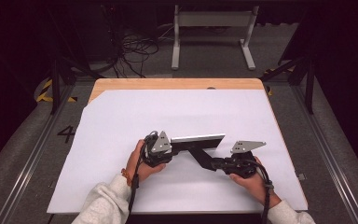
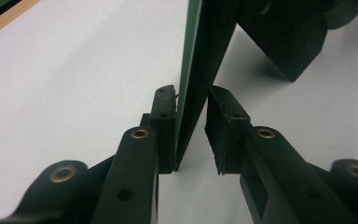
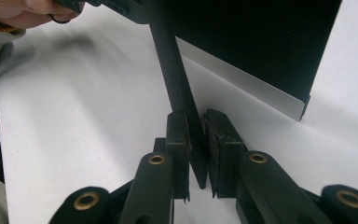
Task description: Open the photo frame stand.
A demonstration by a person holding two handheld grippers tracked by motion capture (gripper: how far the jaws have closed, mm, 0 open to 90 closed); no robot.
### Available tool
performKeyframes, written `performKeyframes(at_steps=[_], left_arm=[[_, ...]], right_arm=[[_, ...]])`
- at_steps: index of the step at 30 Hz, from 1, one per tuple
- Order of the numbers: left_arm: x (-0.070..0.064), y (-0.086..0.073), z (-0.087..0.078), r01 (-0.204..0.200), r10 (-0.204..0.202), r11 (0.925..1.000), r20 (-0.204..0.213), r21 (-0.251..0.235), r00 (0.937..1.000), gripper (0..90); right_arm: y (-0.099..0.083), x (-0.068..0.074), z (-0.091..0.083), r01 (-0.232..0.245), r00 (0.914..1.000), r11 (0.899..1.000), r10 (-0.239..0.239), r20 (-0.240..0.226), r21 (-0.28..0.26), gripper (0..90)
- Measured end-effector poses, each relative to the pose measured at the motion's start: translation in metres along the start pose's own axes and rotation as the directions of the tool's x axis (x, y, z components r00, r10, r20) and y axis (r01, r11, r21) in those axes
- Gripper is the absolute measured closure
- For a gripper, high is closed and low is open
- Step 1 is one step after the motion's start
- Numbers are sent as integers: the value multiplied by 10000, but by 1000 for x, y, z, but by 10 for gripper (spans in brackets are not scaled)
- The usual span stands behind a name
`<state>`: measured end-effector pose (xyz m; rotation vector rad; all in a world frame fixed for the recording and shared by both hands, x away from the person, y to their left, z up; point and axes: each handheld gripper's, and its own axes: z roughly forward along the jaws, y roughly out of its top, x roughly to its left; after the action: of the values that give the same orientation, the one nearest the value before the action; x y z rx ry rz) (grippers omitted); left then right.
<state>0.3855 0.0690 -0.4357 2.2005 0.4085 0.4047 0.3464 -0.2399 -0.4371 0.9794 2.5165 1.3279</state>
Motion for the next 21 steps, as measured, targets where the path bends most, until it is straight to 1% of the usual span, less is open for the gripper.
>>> performKeyframes(at_steps=[4,7,9,13,19,21], left_arm=[[-2,-1,-4,-135,136,9998,-43,133,9999,758],[-3,-1,-6,-132,133,9998,-78,173,9999,763],[-4,-2,-8,-135,136,9998,-95,170,9999,769],[-4,-5,-15,-141,143,9998,-114,167,9998,783],[-5,-7,-18,-196,197,9996,-76,208,9998,785],[-6,-7,-19,-205,205,9995,18,252,9998,783]], right_arm=[[0,-1,0,-57,9999,10000,57,91,-45,789],[0,-1,1,-73,9999,10000,73,127,-32,783],[1,0,1,-114,9996,9999,115,276,-40,772],[1,0,1,-83,9991,10000,84,419,-20,767],[2,0,2,-85,9985,10000,87,540,-25,755],[2,0,2,-99,9984,9999,100,565,-26,749]])
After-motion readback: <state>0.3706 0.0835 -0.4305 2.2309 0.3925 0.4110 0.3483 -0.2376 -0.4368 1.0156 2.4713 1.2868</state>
